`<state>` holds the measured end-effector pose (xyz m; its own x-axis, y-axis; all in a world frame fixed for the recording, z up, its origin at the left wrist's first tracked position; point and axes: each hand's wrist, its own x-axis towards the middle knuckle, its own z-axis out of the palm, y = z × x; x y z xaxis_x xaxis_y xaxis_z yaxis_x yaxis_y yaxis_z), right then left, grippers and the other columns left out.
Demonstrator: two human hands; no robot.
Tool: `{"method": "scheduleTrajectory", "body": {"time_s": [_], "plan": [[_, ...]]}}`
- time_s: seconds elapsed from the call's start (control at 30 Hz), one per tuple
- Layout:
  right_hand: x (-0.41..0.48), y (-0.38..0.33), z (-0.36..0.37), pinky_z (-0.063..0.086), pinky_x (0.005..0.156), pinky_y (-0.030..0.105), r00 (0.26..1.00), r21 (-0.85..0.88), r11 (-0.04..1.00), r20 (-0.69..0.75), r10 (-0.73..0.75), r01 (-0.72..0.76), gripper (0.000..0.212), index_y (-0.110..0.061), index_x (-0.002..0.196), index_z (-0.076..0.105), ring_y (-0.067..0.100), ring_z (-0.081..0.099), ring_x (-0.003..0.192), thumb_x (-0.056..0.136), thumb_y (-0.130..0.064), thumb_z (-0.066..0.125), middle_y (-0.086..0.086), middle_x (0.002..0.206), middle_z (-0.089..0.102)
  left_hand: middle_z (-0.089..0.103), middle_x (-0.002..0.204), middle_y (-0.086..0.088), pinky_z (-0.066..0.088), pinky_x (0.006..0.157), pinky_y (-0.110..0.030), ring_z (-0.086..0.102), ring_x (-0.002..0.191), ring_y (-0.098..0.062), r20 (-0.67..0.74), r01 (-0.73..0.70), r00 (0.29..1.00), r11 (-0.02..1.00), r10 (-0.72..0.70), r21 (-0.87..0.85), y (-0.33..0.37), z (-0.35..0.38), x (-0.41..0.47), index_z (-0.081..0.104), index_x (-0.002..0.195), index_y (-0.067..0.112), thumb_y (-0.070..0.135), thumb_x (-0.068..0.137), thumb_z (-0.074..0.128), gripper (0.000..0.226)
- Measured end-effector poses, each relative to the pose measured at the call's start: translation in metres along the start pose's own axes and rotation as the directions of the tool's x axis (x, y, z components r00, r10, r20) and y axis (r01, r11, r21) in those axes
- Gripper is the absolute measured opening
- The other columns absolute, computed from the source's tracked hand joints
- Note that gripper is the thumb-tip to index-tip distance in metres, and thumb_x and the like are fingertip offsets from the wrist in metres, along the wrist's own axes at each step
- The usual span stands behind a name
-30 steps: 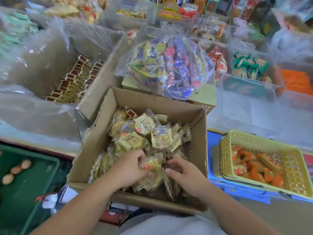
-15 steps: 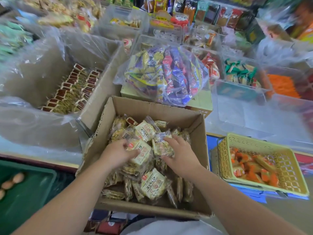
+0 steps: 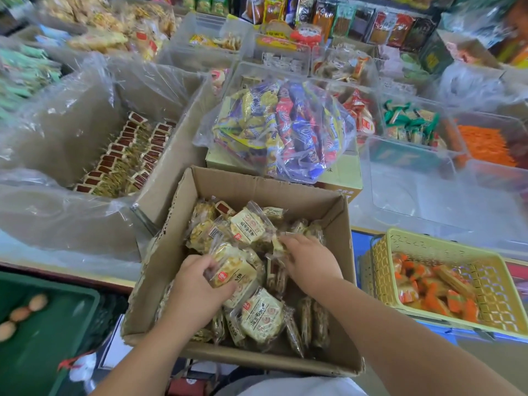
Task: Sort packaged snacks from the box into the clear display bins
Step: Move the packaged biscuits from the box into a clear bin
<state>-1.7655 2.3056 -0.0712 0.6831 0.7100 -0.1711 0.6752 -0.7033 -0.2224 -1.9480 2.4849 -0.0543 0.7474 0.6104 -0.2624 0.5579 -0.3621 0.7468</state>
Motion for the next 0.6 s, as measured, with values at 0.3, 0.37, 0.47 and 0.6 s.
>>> {"method": "scheduleTrajectory", "body": {"time_s": [0.3,0.37,0.47,0.6], "plan": [[-0.057,0.032,-0.055,0.049,0.06,0.014,0.937,0.719,0.657,-0.022,0.35,-0.228,0.008,-0.039,0.103,0.056,0.002,0.068,0.078,0.098,-0.04,0.062,-0.015,0.088,0.071,0.067,0.095,-0.003,0.055,0.073,-0.044,0.066,0.08,-0.024,0.075,0.158,0.987,0.96,-0.144,-0.231,0.006,0.005,0.0,0.06,0.083,0.024,0.038,0.078,0.086,0.03],[-0.067,0.038,-0.064,0.054,0.063,0.018,0.897,0.879,0.405,0.055,0.439,-0.252,0.017,-0.033,0.115,0.057,0.007,0.074,0.082,0.099,-0.033,0.063,-0.01,0.091,0.077,0.074,0.1,0.001,0.058,0.087,-0.051,0.071,0.089,-0.02,0.133,0.199,0.977,0.935,-0.166,-0.295,0.022,0.006,0.003,0.067,0.098,0.028,0.045,0.075,0.085,0.034],[-0.078,0.046,-0.079,0.058,0.06,0.029,0.856,0.959,0.129,0.159,0.492,-0.252,0.023,-0.029,0.121,0.056,0.018,0.077,0.082,0.099,-0.03,0.062,-0.002,0.094,0.078,0.07,0.12,0.007,0.054,0.097,-0.054,0.073,0.1,-0.019,0.202,0.255,0.961,0.882,-0.187,-0.397,0.052,0.013,0.006,0.062,0.114,0.046,0.052,0.072,0.084,0.048],[-0.089,0.06,-0.097,0.056,0.056,0.023,0.911,0.979,-0.082,0.202,0.361,-0.184,0.027,-0.02,0.122,0.063,0.029,0.076,0.093,0.096,-0.026,0.064,0.014,0.108,0.076,0.067,0.128,0.001,0.058,0.091,-0.059,0.077,0.094,-0.027,0.253,0.288,0.953,0.759,-0.167,-0.584,0.093,0.032,0.009,0.062,0.112,0.056,0.03,0.076,0.084,0.05]]}}
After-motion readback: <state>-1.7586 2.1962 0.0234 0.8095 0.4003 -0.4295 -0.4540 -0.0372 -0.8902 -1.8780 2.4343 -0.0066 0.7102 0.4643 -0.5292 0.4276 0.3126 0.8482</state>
